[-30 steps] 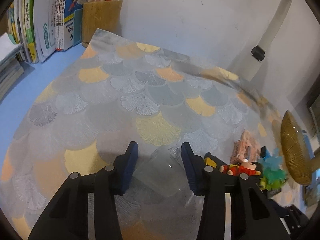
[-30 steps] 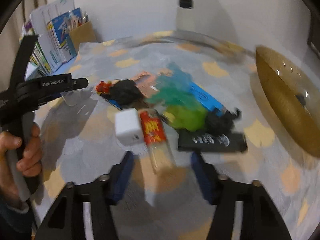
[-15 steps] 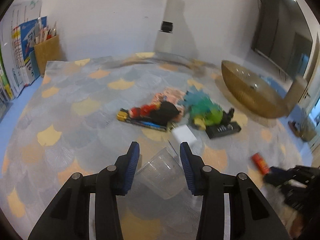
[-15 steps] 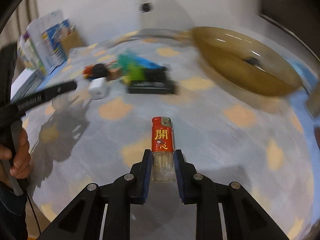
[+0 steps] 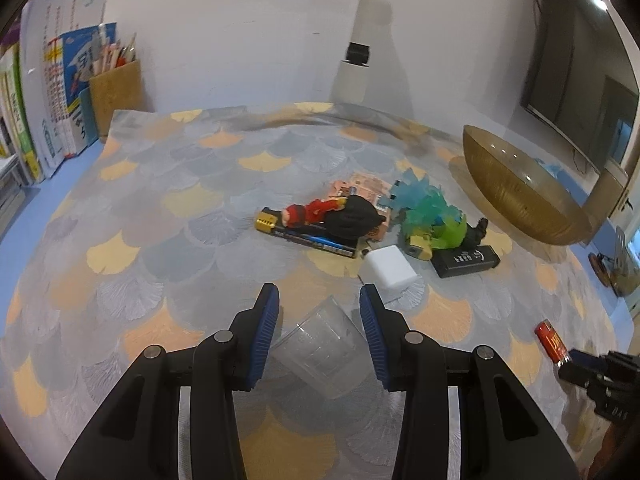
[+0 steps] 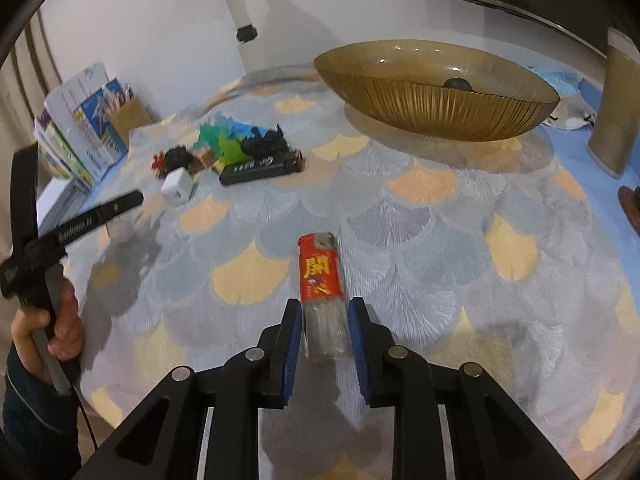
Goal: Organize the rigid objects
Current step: 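Carry the lighter and cup over the amber bowl and release both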
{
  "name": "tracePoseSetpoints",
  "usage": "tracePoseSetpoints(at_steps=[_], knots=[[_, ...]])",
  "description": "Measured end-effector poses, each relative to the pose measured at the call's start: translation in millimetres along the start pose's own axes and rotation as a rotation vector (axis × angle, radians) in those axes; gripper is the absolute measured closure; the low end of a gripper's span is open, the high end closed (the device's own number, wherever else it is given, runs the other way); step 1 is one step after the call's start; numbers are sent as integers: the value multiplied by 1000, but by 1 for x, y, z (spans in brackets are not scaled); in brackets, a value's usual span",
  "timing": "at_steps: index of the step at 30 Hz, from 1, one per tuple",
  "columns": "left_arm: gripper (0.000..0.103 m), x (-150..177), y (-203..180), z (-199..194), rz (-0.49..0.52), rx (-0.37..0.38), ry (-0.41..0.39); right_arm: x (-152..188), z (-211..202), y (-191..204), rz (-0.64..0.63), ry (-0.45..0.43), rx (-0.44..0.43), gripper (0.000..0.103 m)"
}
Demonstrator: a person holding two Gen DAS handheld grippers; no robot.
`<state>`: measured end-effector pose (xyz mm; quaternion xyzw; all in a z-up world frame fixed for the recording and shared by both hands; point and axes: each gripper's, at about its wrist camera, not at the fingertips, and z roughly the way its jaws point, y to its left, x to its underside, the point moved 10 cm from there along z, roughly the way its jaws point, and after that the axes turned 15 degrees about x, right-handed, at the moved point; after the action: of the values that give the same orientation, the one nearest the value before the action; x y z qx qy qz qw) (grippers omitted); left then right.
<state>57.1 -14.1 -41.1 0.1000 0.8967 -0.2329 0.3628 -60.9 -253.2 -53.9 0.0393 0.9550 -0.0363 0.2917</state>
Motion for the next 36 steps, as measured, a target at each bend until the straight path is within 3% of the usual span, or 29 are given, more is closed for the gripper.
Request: tracePoseSetpoints(at_steps=[4, 8, 10, 13, 16, 18, 20, 22, 25, 29, 36], knots=[[64, 1, 1, 1, -2, 2, 4, 2, 2, -1, -17, 13, 6, 76], [64, 1, 1, 2, -2, 4, 10, 1, 2, 6, -2, 18, -29, 56], [64, 1, 1, 2, -3, 5, 11, 1, 4, 10, -27, 5, 15, 56], [64, 1, 1, 2, 1, 6, 13, 0, 7, 16, -103, -33, 147, 56], [64, 2, 0, 3, 5, 9, 18, -3, 10, 18, -112, -60, 157, 55], [64, 2, 0, 4, 6, 5, 23, -4, 11, 19, -111, -76, 150, 60], [64, 3, 0, 4, 9, 6, 26, -3, 8, 24, -135, -102, 155, 74], [64, 2, -1, 4, 12, 6, 29, -1, 5, 33, -161, -119, 148, 81], [64, 3, -2, 4, 16, 2, 28, 3, 1, 42, -174, -132, 141, 81], [64, 4, -2, 4, 19, 2, 32, 3, -10, 49, -146, -129, 58, 81], [64, 0, -5, -4, 31, 0, -10, -17, -38, 14, -31, -189, 51, 81]])
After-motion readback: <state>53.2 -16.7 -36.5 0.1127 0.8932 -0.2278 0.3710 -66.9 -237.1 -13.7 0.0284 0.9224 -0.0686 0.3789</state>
